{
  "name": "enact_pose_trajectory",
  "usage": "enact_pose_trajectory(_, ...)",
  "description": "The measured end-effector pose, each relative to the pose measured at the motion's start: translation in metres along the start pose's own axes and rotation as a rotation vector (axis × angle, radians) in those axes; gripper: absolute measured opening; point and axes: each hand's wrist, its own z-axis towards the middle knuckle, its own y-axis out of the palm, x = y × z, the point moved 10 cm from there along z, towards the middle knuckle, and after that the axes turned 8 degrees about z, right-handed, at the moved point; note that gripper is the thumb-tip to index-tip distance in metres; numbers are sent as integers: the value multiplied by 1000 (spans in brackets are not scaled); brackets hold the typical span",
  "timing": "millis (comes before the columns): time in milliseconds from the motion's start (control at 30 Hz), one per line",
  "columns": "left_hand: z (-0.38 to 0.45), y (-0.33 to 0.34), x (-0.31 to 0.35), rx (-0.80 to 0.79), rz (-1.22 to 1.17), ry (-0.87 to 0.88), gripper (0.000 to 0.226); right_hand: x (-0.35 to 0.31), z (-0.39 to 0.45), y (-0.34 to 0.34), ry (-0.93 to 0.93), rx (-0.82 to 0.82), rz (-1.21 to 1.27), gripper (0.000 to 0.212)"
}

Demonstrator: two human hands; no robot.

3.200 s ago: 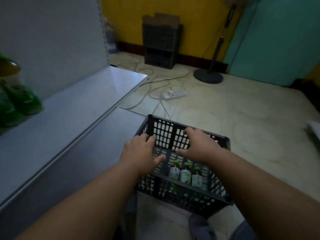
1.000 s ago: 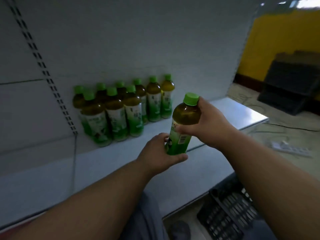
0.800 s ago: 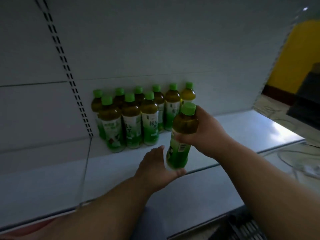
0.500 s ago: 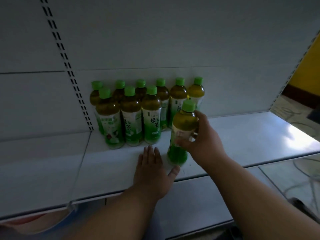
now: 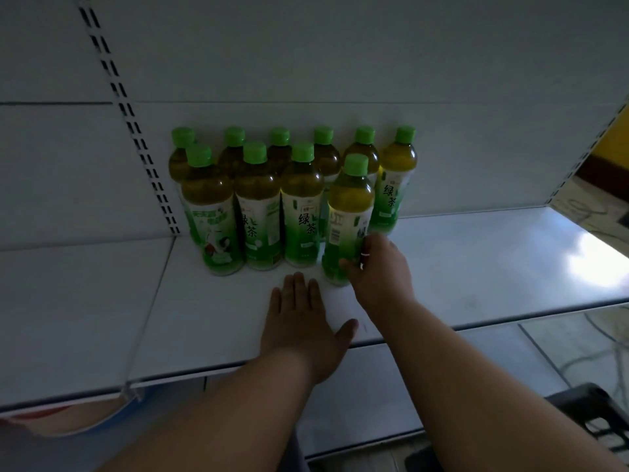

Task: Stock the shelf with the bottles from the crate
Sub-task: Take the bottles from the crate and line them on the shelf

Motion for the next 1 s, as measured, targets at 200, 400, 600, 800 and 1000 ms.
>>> enact_pose_trajectory(200,-1,1,-1,28,-19,4,97,-7,36,13,32,28,-30,38)
enact_pose_trajectory(400,1,2,-1,17,-27,7,97,0,31,10,47,18,18,53)
enact_pose_trajectory(600,-6,-29,9,-5,43,51,95,10,-47,-55,-20,-64,-228,78)
enact_pose_trajectory(800,-68,-94,129,277,-27,607,71,47,-156,-173,236,-53,-581,88)
enact_pose_trajectory(1000,-159,-67,259,202,-60,958,67,111,-275,-268,582,50,-637,75)
